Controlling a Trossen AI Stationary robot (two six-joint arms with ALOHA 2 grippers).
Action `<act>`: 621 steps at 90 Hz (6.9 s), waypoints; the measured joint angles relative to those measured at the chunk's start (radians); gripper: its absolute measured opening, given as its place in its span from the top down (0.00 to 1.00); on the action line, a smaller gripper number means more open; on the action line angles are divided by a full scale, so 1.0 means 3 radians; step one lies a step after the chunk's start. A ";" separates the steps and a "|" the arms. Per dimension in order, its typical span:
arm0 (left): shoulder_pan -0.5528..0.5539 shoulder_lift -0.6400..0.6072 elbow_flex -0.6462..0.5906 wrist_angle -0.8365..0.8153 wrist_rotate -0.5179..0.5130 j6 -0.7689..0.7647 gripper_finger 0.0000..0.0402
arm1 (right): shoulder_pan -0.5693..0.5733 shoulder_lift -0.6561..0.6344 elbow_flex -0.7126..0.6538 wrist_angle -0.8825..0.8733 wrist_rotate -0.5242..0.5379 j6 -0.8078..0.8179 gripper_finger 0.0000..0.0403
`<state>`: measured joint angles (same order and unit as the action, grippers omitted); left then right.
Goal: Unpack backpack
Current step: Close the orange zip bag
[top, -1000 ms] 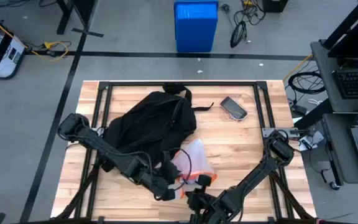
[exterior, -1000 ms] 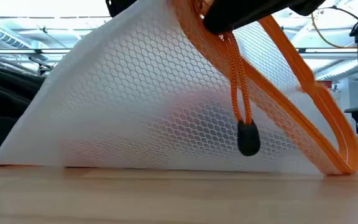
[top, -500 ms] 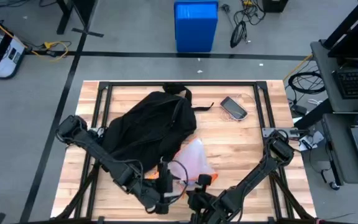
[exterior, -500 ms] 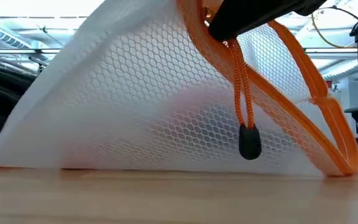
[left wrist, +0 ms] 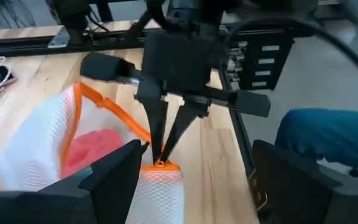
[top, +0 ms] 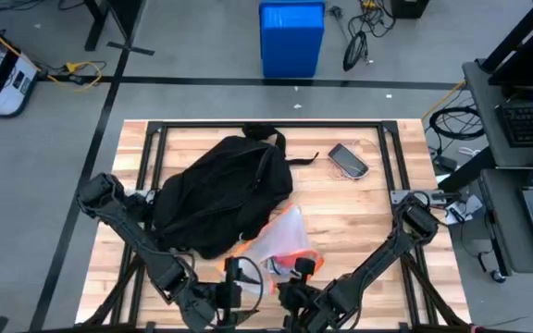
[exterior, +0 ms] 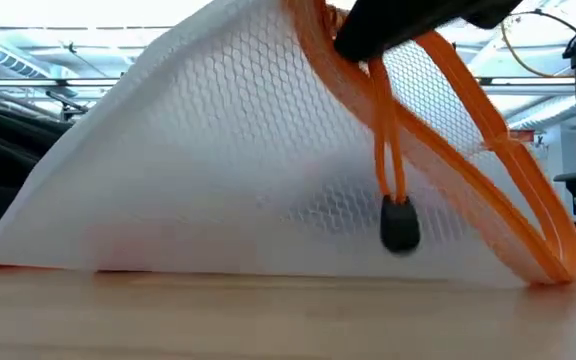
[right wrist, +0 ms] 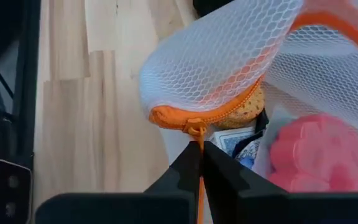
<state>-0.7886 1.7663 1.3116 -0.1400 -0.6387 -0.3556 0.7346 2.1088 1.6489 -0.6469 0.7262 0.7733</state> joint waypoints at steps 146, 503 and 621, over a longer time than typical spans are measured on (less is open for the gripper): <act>-0.0339 0.1103 0.0167 0.0680 -0.0550 0.0493 0.27 | 0.0294 -0.0367 0.0003 0.0065 -0.0601 0.0469 0.91; 0.0127 0.1291 0.0182 0.0612 -0.1142 0.1203 1.00 | 0.0212 0.0110 -0.0111 -0.0224 0.0024 0.0948 1.00; 0.0103 0.1290 0.0543 0.0611 -0.0677 0.1568 0.60 | 0.0235 0.0069 -0.0106 -0.0211 -0.0083 0.0618 1.00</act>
<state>-0.7578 2.1532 1.4746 0.0433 -0.8417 0.1146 0.8051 2.1296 1.6173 -0.7102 0.7013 0.9586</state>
